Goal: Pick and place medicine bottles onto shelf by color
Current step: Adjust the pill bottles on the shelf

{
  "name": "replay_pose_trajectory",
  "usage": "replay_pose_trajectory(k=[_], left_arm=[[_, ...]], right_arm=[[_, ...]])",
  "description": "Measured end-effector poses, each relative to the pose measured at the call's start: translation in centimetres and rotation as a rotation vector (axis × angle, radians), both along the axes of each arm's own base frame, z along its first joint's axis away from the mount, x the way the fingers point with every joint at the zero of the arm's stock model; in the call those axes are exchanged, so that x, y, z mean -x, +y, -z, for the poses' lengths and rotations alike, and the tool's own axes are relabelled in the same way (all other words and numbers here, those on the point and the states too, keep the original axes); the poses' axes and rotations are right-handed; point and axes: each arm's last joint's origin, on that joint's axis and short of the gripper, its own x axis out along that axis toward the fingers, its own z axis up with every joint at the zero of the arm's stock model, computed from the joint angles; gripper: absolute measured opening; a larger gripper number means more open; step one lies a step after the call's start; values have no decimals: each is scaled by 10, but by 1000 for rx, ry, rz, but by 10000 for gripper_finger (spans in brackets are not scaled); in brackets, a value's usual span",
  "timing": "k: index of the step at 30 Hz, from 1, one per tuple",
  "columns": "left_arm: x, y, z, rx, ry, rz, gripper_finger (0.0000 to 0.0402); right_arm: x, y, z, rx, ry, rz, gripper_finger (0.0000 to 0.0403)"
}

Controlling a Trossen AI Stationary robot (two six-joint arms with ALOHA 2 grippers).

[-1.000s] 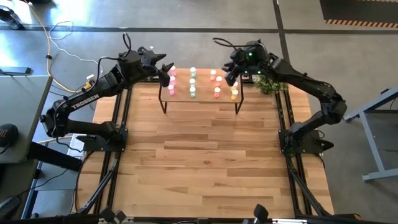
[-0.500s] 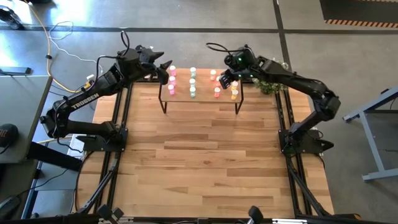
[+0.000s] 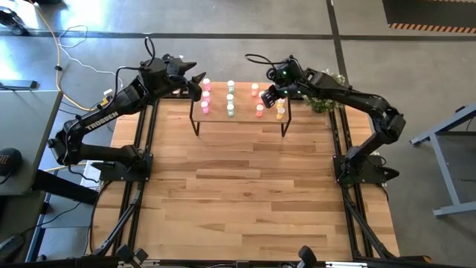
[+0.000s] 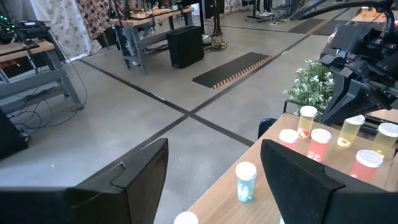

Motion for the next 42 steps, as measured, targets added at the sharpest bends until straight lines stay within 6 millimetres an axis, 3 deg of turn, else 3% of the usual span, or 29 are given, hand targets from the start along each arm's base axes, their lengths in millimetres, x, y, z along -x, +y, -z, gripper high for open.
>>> replay_pose_trajectory(k=[24, 27, 32, 35, 42], left_arm=[[0, 0, 0, 5, -6, 0, 245], [0, 0, 0, 4, -6, -1, 245], [0, 0, 0, 4, -6, -1, 245], [0, 0, 0, 4, -6, -2, 245], [0, 0, 0, 5, -6, -2, 245]], right_arm=[[-2, 6, 0, -16, 3, 54, 0], [-5, 10, -13, 10, -28, 30, 0], [-6, 9, -51, 134, -82, 4, 0], [-2, 4, -60, 178, -87, 6, 0], [-8, -6, -33, 96, 50, 8, 0]])
